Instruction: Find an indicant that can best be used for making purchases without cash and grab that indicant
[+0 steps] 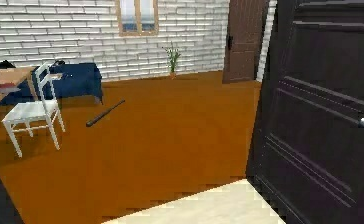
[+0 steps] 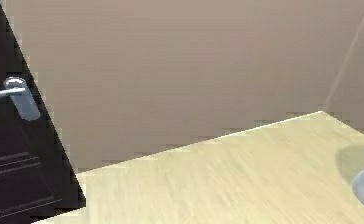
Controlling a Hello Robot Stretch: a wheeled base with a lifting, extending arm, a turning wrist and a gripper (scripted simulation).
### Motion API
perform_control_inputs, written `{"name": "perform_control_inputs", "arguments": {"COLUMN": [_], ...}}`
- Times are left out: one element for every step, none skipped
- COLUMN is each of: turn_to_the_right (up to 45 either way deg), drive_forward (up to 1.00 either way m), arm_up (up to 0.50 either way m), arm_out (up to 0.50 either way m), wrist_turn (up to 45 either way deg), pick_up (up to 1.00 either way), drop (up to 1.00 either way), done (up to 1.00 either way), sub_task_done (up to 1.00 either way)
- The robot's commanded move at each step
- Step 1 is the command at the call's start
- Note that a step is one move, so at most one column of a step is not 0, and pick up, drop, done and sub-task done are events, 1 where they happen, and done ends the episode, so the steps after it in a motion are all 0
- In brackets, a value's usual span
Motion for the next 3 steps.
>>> {"name": "perform_control_inputs", "arguments": {"turn_to_the_right": [0.0, 9.0, 0.0], "drive_forward": [0.9, 0.0, 1.0], "arm_up": [0.0, 0.0, 0.0], "arm_out": [0.0, 0.0, 0.0], "wrist_turn": [0.0, 0.0, 0.0], "pick_up": [0.0, 0.0, 0.0], "drop": [0.0, 0.0, 0.0], "done": [0.0, 0.0, 0.0], "sub_task_done": [0.0, 0.0, 0.0]}}
